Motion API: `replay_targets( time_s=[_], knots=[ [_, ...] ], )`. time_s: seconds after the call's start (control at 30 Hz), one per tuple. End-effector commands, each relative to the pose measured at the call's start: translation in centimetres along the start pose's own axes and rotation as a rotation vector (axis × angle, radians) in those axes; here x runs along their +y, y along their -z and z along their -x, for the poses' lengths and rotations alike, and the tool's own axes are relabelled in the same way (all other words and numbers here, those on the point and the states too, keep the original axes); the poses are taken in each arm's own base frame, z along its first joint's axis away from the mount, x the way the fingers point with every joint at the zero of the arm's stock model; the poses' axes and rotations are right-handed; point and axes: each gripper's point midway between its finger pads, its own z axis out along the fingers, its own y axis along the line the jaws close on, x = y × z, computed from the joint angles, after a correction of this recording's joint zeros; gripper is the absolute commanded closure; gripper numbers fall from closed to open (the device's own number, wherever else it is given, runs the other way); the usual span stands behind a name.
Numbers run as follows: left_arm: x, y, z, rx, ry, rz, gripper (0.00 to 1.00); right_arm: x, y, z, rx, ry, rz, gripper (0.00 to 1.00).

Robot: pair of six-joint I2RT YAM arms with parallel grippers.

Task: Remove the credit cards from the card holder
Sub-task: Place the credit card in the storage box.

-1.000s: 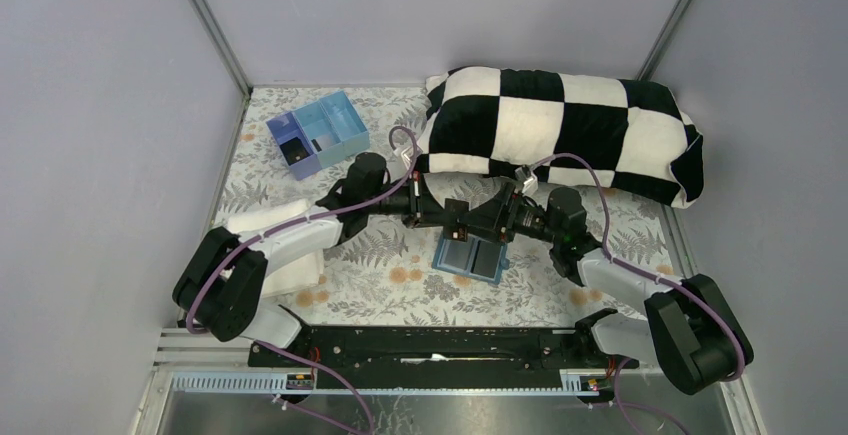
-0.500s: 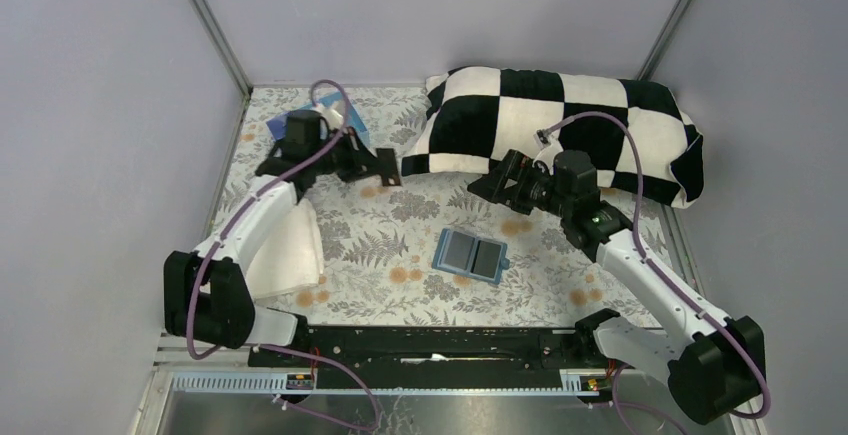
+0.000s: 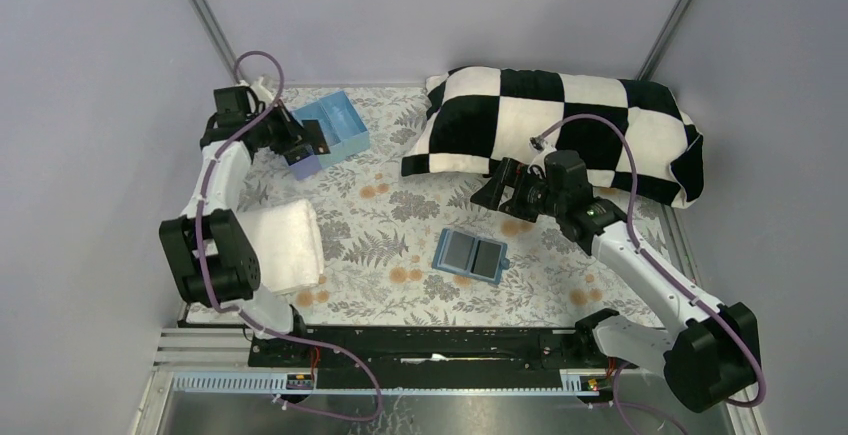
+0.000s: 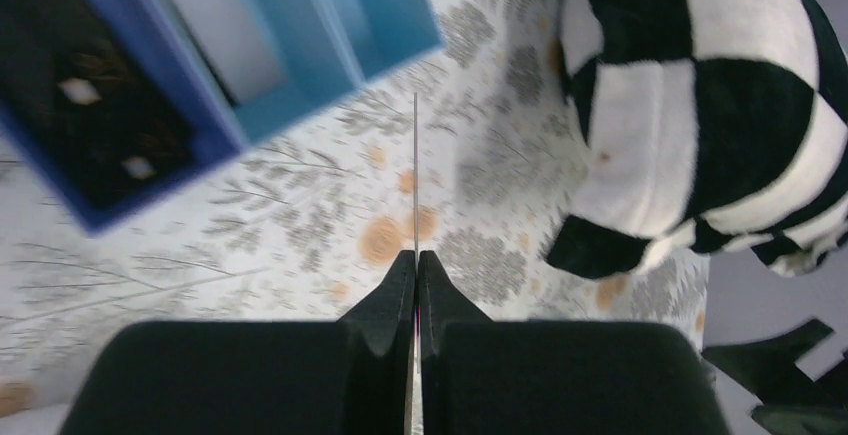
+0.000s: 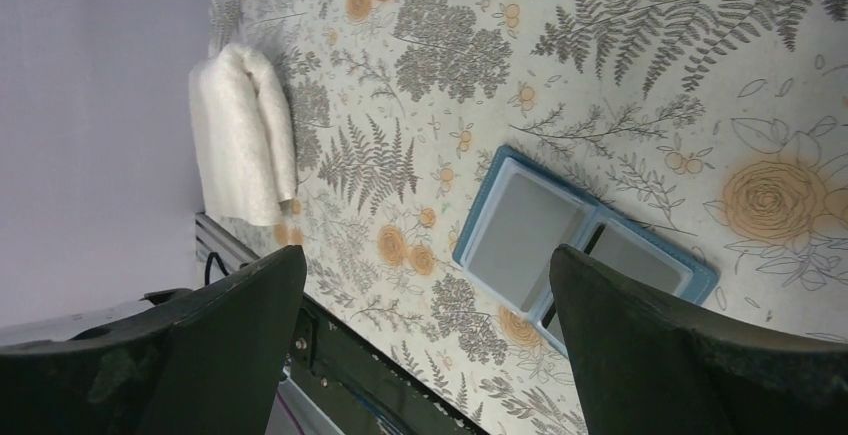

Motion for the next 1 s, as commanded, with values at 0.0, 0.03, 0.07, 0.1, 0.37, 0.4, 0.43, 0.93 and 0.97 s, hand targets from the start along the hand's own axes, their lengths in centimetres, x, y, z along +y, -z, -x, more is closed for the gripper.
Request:
replay_targets(
  time_s=[0.0,0.03,0.07,0.1,0.37,0.4,0.43,0.93,0.97],
  knots=[
    [3.6,0.3,3.3,-0.031,-0.006,0.041,1.0,0.1,-0.3,1.5,-0.015,0.047,-0.034,0.0],
    [4.2,0.1,3.7,-0.039,0.002,0.039,1.0,0.1,-0.5,1.5,-0.011,0.05,-0.038,0.01],
    [4.9,-0.2,4.2,-0.047,0.009,0.04,1.0,0.1,-0.7,1.6,-0.009,0.054,-0.039,0.01],
    [5.4,-0.5,4.6,-0.057,0.016,0.042,1.0,0.0,-0.8,1.7,-0.007,0.054,-0.041,0.01],
    [10.3,-2.6,7.1,-0.105,0.078,0.091,1.0,-0.1,-1.2,1.9,-0.002,0.052,-0.049,0.0],
    [10.7,-3.1,7.2,-0.109,0.087,0.088,1.0,-0.1,-1.3,1.8,0.0,0.052,-0.05,0.0],
    [11.2,-3.4,7.3,-0.11,0.097,0.09,1.0,-0.1,-1.4,1.8,0.003,0.049,-0.05,0.0],
    [16.7,-7.5,6.7,-0.039,0.193,0.164,0.86,-0.2,-1.9,1.3,0.028,0.032,-0.038,0.0],
    [16.8,-7.3,6.7,-0.038,0.188,0.181,0.82,-0.2,-1.8,1.3,0.025,0.034,-0.037,0.0]
  ],
)
